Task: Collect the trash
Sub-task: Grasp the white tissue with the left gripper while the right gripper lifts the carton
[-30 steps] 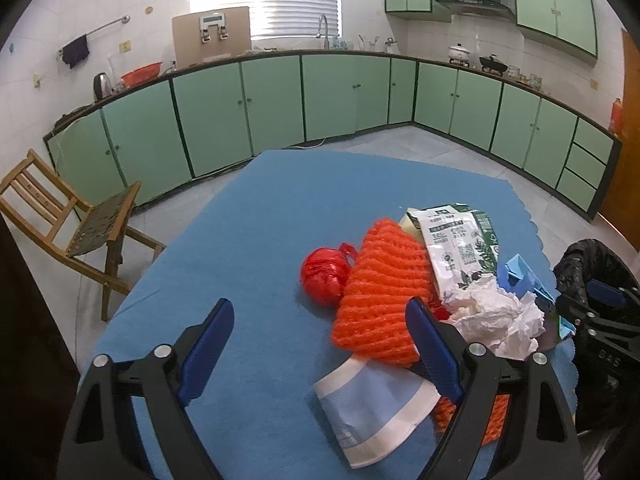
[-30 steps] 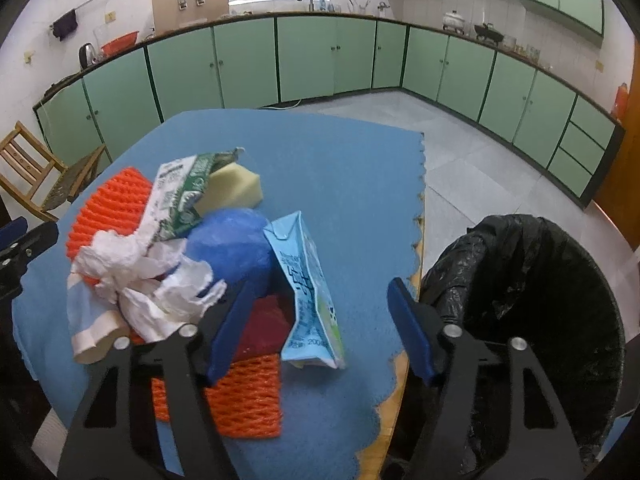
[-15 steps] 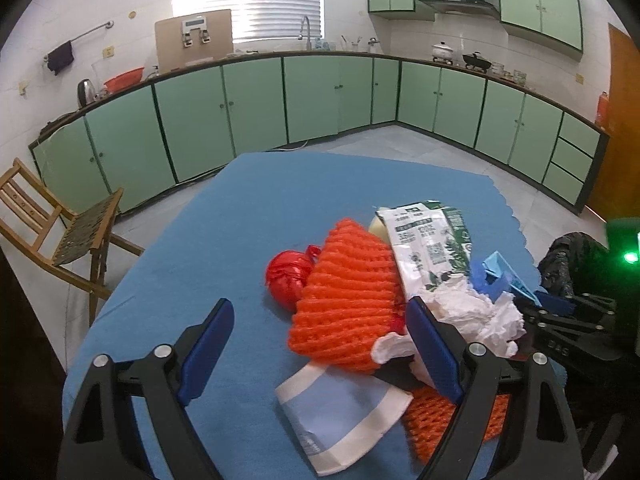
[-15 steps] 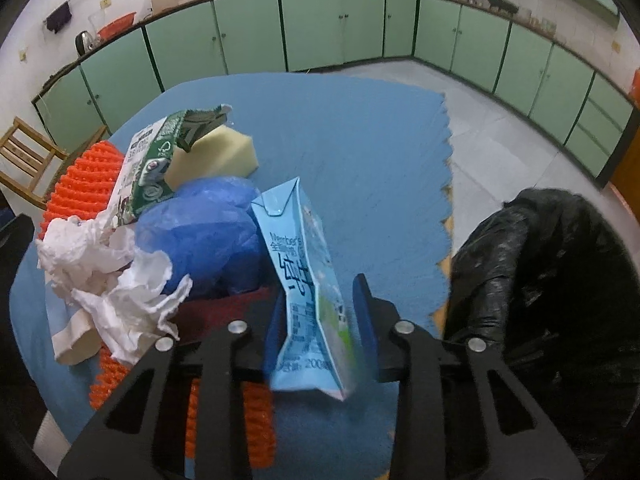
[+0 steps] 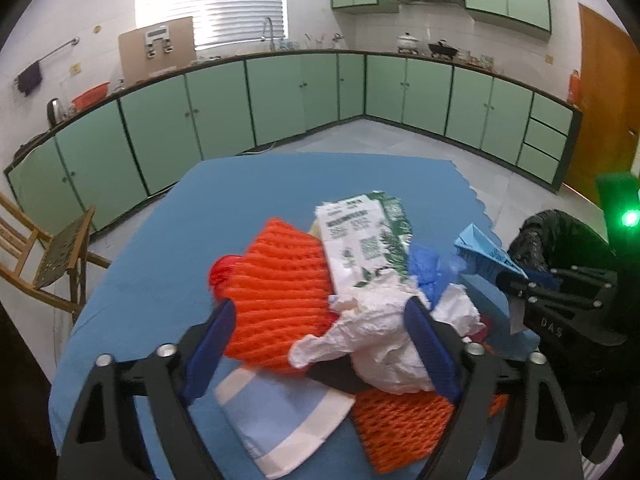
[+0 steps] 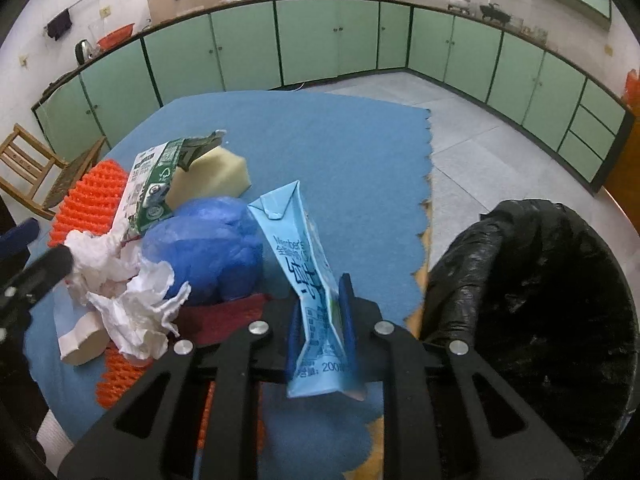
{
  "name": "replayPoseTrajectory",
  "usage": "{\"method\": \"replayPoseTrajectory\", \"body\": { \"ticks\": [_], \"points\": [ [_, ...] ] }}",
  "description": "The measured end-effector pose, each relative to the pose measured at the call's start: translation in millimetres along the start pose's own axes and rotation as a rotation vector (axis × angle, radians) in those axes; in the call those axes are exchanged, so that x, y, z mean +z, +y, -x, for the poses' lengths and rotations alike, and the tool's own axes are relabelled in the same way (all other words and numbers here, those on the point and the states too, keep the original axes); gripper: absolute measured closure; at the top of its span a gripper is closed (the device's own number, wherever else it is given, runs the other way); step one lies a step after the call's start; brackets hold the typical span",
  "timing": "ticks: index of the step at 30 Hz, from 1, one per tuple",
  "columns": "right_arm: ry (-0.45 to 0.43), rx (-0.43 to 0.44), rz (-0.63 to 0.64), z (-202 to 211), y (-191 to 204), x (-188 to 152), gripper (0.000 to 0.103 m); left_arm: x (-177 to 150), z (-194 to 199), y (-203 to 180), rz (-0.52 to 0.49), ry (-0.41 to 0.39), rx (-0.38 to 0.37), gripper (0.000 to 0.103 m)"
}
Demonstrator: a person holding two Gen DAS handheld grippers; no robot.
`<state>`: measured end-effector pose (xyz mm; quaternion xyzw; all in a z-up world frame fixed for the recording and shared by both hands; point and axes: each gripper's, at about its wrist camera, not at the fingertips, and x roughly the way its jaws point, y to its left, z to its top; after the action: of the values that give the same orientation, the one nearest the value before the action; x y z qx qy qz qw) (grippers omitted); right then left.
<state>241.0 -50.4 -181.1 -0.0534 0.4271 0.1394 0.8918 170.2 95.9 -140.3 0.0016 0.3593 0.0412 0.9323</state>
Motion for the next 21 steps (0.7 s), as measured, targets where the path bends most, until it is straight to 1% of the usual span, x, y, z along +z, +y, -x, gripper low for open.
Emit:
{"method": "replayPoseTrajectory", "body": {
  "ticks": [1,3,5,6,7,8,9,12,18,21],
  "points": [
    [-0.002,0.003,-0.007,1,-1,0,0.086,0,-2,-3,-0.007,0.004,-0.011,0.030],
    [-0.004,0.007,-0.021,5,-5,0,0.086,-2,-4,-9,-0.021,0.008,-0.029,0.034],
    [-0.009,0.009,-0.027,7,-7,2,0.086,-2,-9,-16,-0.036,0.021,-0.047,0.041],
    [-0.012,0.014,-0.029,9,-9,2,0.086,-2,-11,-18,-0.038,0.028,-0.056,0.049],
    [-0.014,0.016,-0.030,10,-10,3,0.086,-2,-13,-19,-0.038,0.037,-0.072,0.061],
    [-0.017,0.018,-0.030,11,-10,3,0.086,-2,-15,-19,-0.035,0.043,-0.093,0.068],
    [-0.021,0.019,-0.029,13,-11,3,0.086,-2,-17,-19,-0.029,0.048,-0.120,0.077],
    [-0.031,0.019,-0.029,19,-12,4,0.086,0,-17,-20,-0.028,0.038,-0.119,0.085],
    [-0.079,0.019,-0.040,40,-16,10,0.086,11,5,-8,-0.003,-0.035,-0.117,0.098],
    [-0.110,0.023,-0.040,54,-16,14,0.086,21,17,-2,0.016,-0.068,-0.121,0.098]
  ]
}}
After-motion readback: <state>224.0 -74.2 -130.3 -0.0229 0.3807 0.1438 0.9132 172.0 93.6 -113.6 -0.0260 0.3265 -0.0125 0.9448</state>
